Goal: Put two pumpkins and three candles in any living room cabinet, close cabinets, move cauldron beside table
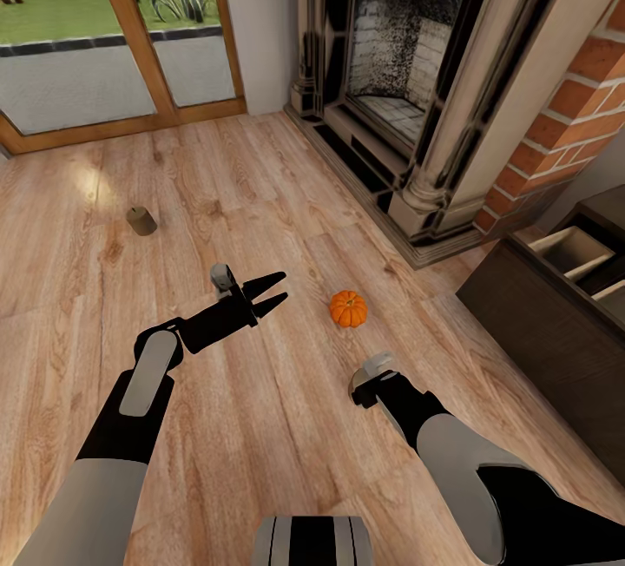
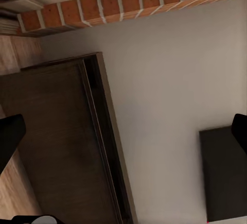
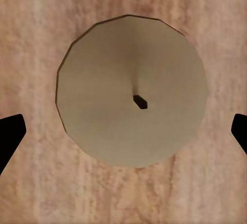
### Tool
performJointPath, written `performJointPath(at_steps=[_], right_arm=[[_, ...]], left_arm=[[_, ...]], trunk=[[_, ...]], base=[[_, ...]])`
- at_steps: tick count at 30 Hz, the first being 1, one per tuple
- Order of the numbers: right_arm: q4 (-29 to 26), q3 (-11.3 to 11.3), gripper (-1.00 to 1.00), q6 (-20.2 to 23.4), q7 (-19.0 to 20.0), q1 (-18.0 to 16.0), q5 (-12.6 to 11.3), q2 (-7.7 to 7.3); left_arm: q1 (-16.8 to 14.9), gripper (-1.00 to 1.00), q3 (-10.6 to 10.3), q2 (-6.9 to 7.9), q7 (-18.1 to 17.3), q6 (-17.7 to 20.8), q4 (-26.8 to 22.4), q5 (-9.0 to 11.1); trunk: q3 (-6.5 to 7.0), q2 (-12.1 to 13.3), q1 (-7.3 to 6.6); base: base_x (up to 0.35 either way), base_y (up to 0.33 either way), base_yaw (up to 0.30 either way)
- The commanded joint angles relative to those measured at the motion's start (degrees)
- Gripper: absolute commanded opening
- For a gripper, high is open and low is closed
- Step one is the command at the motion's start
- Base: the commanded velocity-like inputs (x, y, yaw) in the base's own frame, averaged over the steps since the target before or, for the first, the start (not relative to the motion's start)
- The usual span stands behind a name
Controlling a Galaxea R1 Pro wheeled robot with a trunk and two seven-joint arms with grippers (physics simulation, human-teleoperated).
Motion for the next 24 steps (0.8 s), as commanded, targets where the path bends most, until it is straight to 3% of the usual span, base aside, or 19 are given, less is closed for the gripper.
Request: performJointPath(at_steps=[1,13,24], right_arm=[[0.0,0.0,1.0,0.0,0.0,0.0,0.0,0.0],[0.0,0.0,1.0,0.0,0.0,0.0,0.0,0.0],[0.0,0.0,1.0,0.0,0.0,0.0,0.0,0.0]], left_arm=[[0.0,1.0,0.0,0.03,0.0,0.0,0.0,0.0],[0.0,1.0,0.0,-0.02,0.0,0.0,-0.1,0.0],[0.0,1.0,0.0,0.0,-0.1,0.1,-0.1,0.1]], trunk=[[0.0,0.0,0.0],[-1.55,-0.1,0.18],[-1.55,-0.1,0.18]], base=[[0.0,0.0,0.0],[0.0,0.0,0.0],[0.036,0.0,0.0]])
